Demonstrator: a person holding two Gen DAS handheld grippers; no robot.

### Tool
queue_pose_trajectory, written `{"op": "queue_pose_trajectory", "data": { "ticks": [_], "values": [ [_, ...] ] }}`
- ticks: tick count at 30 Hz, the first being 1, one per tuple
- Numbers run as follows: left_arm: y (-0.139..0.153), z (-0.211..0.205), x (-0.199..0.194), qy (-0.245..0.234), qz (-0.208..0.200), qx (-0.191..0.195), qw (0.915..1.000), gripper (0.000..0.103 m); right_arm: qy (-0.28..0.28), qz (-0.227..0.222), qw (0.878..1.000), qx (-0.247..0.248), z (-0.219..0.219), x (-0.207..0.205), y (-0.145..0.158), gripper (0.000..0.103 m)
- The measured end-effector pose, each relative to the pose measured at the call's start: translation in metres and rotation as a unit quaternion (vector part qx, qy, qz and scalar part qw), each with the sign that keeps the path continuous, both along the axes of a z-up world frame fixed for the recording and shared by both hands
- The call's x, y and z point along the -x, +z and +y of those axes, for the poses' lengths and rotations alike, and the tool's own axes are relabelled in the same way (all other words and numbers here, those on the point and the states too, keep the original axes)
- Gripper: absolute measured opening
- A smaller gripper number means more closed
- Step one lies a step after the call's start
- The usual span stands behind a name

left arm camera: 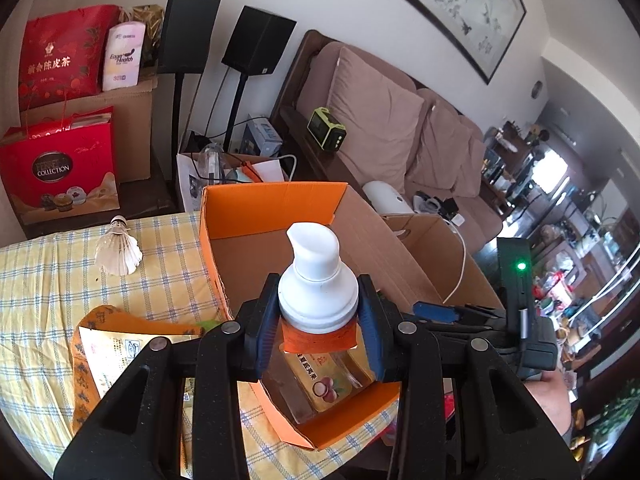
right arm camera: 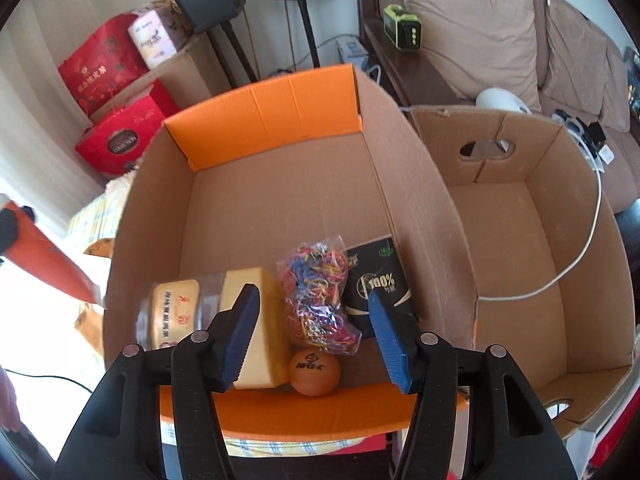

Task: Organize objects
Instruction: 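Carry the rubber band bag and orange tube over the cardboard box with both grippers, then lower the bag and tube into the box and open both grippers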

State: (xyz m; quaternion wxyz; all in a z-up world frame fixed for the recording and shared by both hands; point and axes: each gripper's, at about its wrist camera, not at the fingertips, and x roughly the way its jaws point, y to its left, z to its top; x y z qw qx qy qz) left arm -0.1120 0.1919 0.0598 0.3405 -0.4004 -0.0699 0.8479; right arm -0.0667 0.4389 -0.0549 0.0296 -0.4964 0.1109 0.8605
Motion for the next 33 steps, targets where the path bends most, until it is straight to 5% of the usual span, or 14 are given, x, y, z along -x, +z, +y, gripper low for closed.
{"op": "queue_pose_trajectory", "data": {
  "ticks": [18,24,29,33],
  "values": [
    [-0.018,0.032,0.02,0.0,-0.017,0.031,0.9994,0.035,0.011,0.052,0.998,0.019,-0.003,-0.016,0.024,0.062],
    [-0.014,0.032,0.016,-0.004,-0.011,0.027,0.9996,0.035,0.007,0.009,1.0,0.008,0.002,0.0,0.004,0.061],
    [-0.011,0.026,0.014,-0.004,-0.009,0.027,0.9996,0.035,0.014,-0.04,0.999,0.0,0.003,0.02,-0.02,0.044],
    [-0.013,0.024,0.014,-0.004,-0.012,0.026,0.9996,0.035,0.024,-0.06,0.998,0.01,0.003,0.027,-0.032,0.043]
  ]
}}
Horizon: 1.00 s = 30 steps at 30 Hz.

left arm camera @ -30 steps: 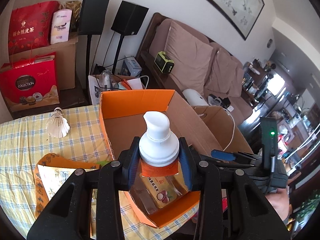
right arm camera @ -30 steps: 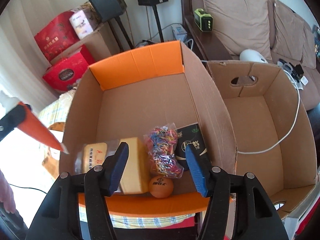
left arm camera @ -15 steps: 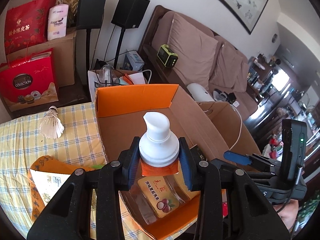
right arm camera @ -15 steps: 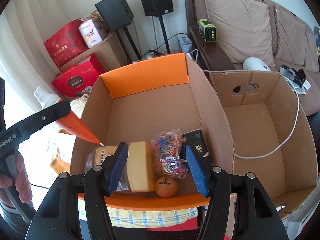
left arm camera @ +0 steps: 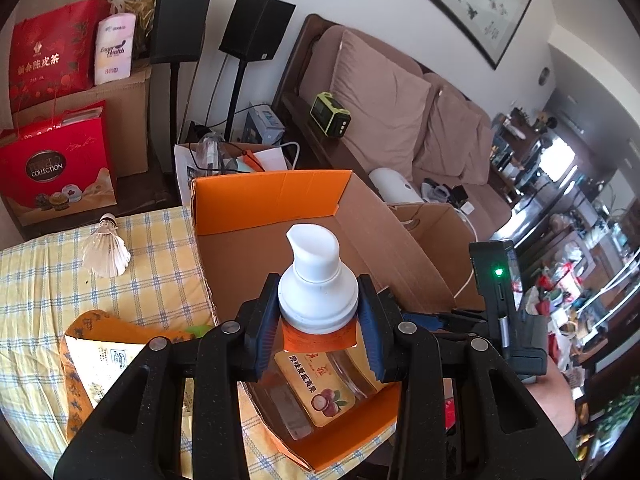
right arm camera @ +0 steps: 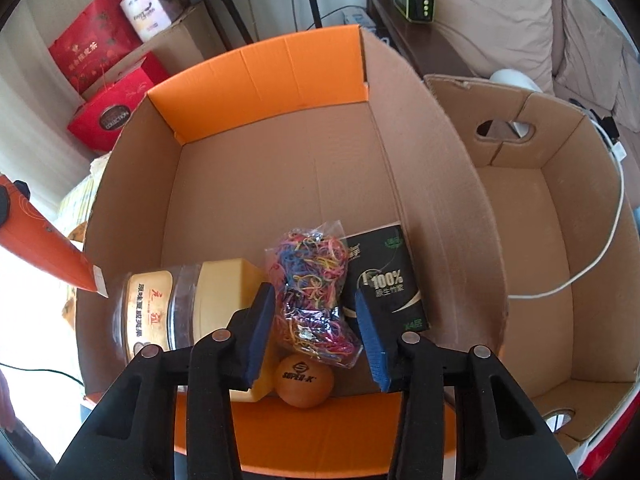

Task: Organize objects
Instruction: 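Lower the bag and tube into the box and open both grippers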

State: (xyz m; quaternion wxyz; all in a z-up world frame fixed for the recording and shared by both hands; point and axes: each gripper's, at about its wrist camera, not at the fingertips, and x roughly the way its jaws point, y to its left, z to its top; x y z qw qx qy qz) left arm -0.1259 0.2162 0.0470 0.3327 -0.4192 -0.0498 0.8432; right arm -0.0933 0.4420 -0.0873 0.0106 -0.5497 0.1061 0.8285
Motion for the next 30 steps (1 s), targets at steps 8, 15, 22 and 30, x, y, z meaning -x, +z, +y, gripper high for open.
{"op": "queue_pose_trajectory", "data": {
  "ticks": [8,15,22,30],
  "values": [
    [-0.004,0.0,0.001,-0.003,-0.007,-0.004,1.0,0.035,0.025,-0.016,0.999,-0.026,-0.007,0.003,-0.013,0.01],
    [-0.006,-0.004,0.002,-0.003,-0.013,-0.011,0.9999,0.035,0.028,0.033,0.997,-0.057,-0.012,-0.004,0.01,0.006],
    [-0.003,-0.003,0.0,-0.005,-0.015,-0.016,0.9997,0.035,0.021,0.059,0.996,-0.068,-0.011,0.013,0.036,0.006],
    [-0.005,0.004,-0.002,-0.015,-0.018,-0.013,0.9996,0.035,0.016,0.049,0.996,-0.069,0.001,0.056,0.03,0.009]
  ]
}}
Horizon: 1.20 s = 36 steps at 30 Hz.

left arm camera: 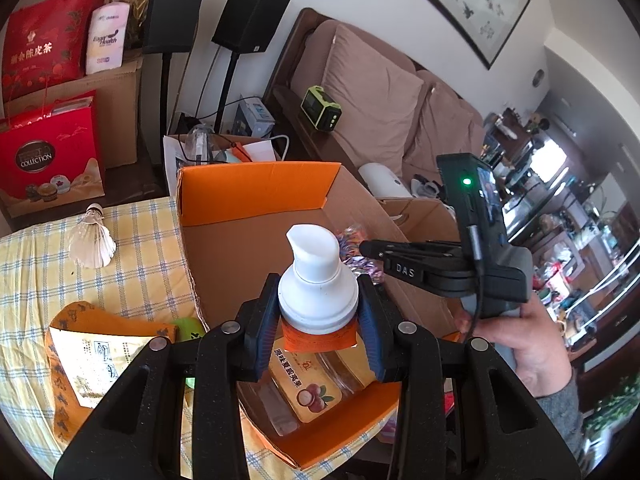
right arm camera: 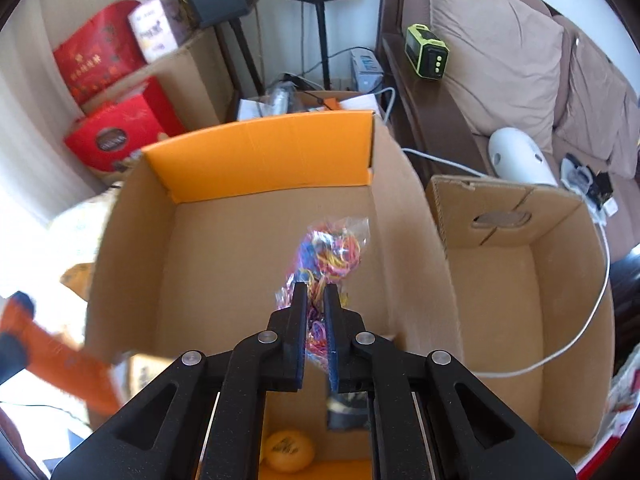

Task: Organize objects
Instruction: 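Lower the bag and tube into the box and open both grippers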

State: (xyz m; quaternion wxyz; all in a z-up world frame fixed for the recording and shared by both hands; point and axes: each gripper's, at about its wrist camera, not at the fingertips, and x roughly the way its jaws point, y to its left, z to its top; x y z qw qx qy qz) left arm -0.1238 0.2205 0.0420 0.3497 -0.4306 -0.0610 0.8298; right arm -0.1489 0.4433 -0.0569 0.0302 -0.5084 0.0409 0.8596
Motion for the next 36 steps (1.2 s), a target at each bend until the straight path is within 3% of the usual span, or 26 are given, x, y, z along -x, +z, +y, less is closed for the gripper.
{"op": "queue_pose_trajectory", "data": {
  "ticks": [6,13,19,23,29,36],
  "values": [
    [-0.002,0.008,0.001,-0.007,-0.009,-0.003,0.9999,0.035,-0.006,0.002,0.997,-0.074,-0.004,0.002,-0.007,0.016],
    [-0.004,0.039,0.001,-0.036,-0.026,-0.004,0.999,0.035,-0.018,0.046,0.999,-0.003,0.012,-0.033,0.018,0.027],
    [-0.02,0.08,0.004,-0.06,-0.054,0.012,0.9967,0.035,-0.042,0.095,0.994,0.022,0.023,-0.067,0.048,0.034],
    [-0.031,0.102,-0.002,-0.075,-0.062,0.022,0.995,0.035,-0.045,0.102,0.993,0.028,0.029,-0.083,0.057,0.035],
    [-0.051,0.125,-0.01,-0.099,-0.081,0.067,0.9895,0.035,-0.065,0.095,0.992,0.054,0.048,-0.102,0.052,0.036],
    [-0.075,0.14,-0.015,-0.11,-0.118,0.112,0.9805,0.035,-0.088,0.11,0.989,0.037,0.057,-0.113,0.052,0.037]
  ]
}}
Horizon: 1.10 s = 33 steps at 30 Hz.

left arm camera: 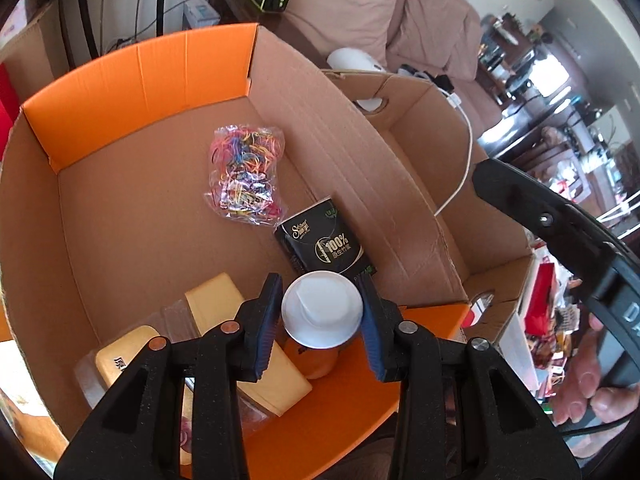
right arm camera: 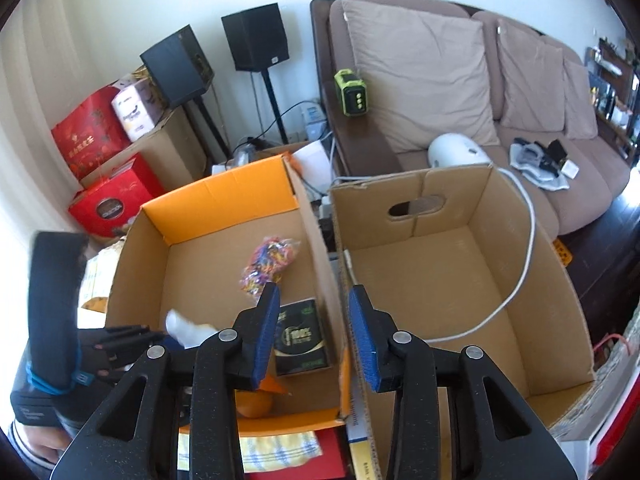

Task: Organize objects
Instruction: 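Lower the bag and tube into the box and open both grippers, then withdraw both tools and move the right tool to the gold packet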

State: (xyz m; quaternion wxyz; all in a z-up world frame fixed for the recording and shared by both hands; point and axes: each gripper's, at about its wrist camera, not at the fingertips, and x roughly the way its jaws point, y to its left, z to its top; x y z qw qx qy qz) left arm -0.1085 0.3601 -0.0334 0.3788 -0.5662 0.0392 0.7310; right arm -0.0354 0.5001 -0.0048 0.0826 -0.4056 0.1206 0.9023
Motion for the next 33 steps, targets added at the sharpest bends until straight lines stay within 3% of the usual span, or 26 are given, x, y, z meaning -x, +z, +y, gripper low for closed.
{"op": "queue_pose_trajectory", "data": {
  "ticks": [2,4,6,17,20,24,27,29,31,33],
  "values": [
    [0.001,-0.002,-0.001,0.009,0.001,-0.004,1.0,0.043,0.001,0.002,1.0,0.005,0.001,-0.002,0.001,0.037],
    [0.005,-0.007,-0.002,0.011,0.004,-0.02,0.9997,0.068,0.001,0.003,1.0,0.004,0.002,-0.002,0.001,0.037],
    [0.012,-0.015,-0.002,0.019,0.014,-0.036,0.9991,0.075,0.001,0.004,1.0,0.003,0.002,-0.003,0.001,0.038],
    [0.057,-0.068,-0.01,0.038,0.094,-0.042,0.9939,0.078,0.007,0.003,1.0,0.013,-0.002,0.0,-0.002,0.042],
    [0.066,-0.086,-0.011,0.045,0.108,-0.042,0.9922,0.089,0.018,0.001,1.0,0.014,-0.011,0.001,-0.004,0.043],
    [0.076,-0.11,-0.013,0.058,0.129,-0.039,0.9892,0.09,0.036,0.0,0.999,0.015,-0.026,0.003,-0.006,0.044],
    [0.081,-0.131,-0.014,0.072,0.137,-0.041,0.9871,0.092,0.051,0.0,0.999,0.016,-0.038,0.005,-0.006,0.049],
    [0.083,-0.146,-0.012,0.083,0.138,-0.042,0.9861,0.094,0.06,0.002,0.998,0.013,-0.048,0.006,-0.005,0.056],
    [0.084,-0.16,-0.012,0.093,0.145,-0.041,0.9843,0.103,0.069,0.004,0.998,0.014,-0.057,0.008,-0.004,0.063],
    [0.083,-0.172,-0.012,0.102,0.148,-0.037,0.983,0.103,0.077,0.003,0.997,0.016,-0.066,0.011,-0.004,0.068]
  ]
}}
